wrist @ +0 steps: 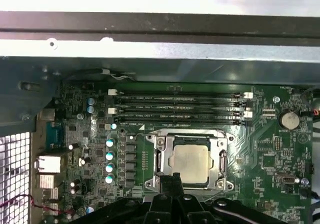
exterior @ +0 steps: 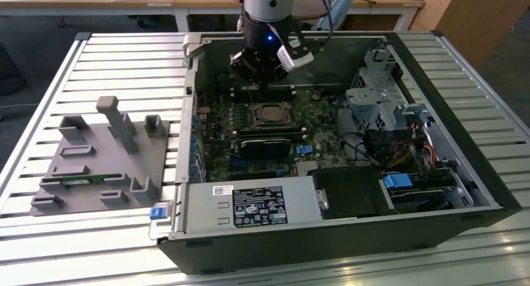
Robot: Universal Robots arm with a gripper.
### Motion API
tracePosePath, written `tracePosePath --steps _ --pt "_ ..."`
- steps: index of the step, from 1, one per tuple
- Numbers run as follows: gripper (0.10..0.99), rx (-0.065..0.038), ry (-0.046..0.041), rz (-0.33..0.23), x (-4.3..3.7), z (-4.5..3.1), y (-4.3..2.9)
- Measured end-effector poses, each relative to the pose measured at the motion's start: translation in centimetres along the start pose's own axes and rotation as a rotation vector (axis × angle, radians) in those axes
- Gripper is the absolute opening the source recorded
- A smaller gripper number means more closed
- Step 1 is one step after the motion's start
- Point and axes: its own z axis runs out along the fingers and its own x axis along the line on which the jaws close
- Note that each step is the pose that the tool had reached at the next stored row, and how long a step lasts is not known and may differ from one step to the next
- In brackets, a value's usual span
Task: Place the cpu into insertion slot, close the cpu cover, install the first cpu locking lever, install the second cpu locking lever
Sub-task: 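Install the first cpu locking lever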
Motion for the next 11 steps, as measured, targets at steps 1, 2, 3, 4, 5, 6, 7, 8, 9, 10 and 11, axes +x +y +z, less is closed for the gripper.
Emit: tracePosePath --steps 1,2,3,4,5,6,7,8,9,10,11 --pt "0.114 0.000 -0.0002 0.004 0.07 0.00 0.00" --pt "0.114 0.000 -0.0002 0.004 0.14 0.00 0.00" --pt "0.114 0.000 -0.0002 0.004 0.23 0.00 0.00" --pt "0.114 0.000 -0.0002 0.004 0.30 0.00 0.00" --pt "0.114 0.000 -0.0001 0.004 0.40 0.00 -0.01" --pt "0.114 0.000 -0.0002 0.004 0.51 0.00 -0.01" --pt "0.114 0.000 -0.0001 0.004 0.61 0.00 -0.01" --pt "0.114 0.000 -0.0003 0.004 0.75 0.00 -0.01" --pt "0.114 0.000 -0.0009 0.004 0.90 0.00 -0.01" --pt "0.114 0.000 -0.0016 0.004 1.05 0.00 -0.01" --pt "0.114 0.000 -0.0026 0.004 1.19 0.01 -0.01"
